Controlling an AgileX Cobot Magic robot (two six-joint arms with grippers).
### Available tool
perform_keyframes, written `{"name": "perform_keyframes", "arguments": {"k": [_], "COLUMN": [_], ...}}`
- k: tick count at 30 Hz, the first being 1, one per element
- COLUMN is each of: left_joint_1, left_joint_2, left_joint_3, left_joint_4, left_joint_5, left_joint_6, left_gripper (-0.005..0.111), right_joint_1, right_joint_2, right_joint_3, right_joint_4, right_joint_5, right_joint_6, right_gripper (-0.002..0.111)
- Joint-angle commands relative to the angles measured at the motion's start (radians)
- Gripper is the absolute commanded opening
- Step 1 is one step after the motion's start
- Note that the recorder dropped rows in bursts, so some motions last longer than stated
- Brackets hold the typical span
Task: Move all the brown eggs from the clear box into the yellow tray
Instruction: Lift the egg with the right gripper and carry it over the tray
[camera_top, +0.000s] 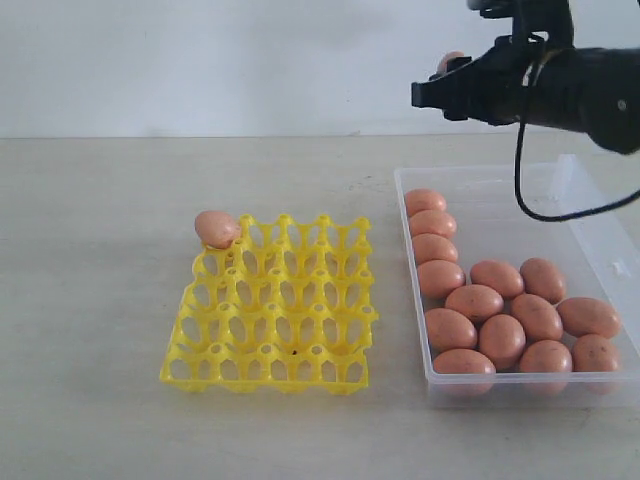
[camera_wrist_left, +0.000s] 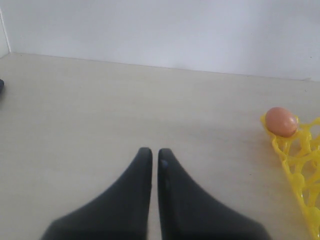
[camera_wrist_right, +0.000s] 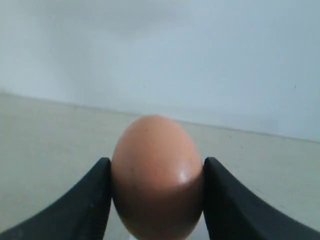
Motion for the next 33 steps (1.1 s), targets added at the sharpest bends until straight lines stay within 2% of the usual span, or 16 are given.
{"name": "perform_keyframes", "arguments": {"k": [1, 5, 8, 14, 17, 22, 33], "left_joint_1": [0.003, 0.003, 0.003, 0.003, 0.003, 0.003, 0.003], "left_joint_2": [-0.003, -0.003, -0.003, -0.003, -0.003, -0.003, -0.003], "left_joint_3": [0.004, 0.004, 0.004, 0.004, 0.004, 0.004, 0.004], "left_joint_4": [-0.001, -0.001, -0.001, -0.001, -0.001, -0.001, -0.001], "left_joint_5": [-0.004, -0.004, -0.004, -0.004, -0.004, -0.004, -0.007], "left_joint_6": [0.004, 0.004, 0.004, 0.004, 0.004, 0.004, 0.004], "left_gripper": [0.004, 0.004, 0.004, 0.004, 0.004, 0.004, 0.004], "right_joint_1": [-0.002, -0.002, 0.008, 0.091, 0.146, 0.204, 0.219], "right_joint_2": [-0.015, 0.051, 0.113, 0.245, 0.303, 0.374, 0.523], "right_joint_3": [0.2, 0.283, 0.25, 0.136, 0.094, 0.051, -0.098], "right_joint_4": [-0.084, -0.232, -0.33, -0.534, -0.538, -0.527, -0.478], "right_joint_5": [-0.502, -0.973, -0.981, -0.981, -0.981, -0.949, -0.883], "right_joint_6": [0.24, 0.491, 0.501, 0.322, 0.241, 0.231, 0.264], "right_gripper": [0.002, 0.002, 0.002, 0.002, 0.002, 0.002, 0.002]}}
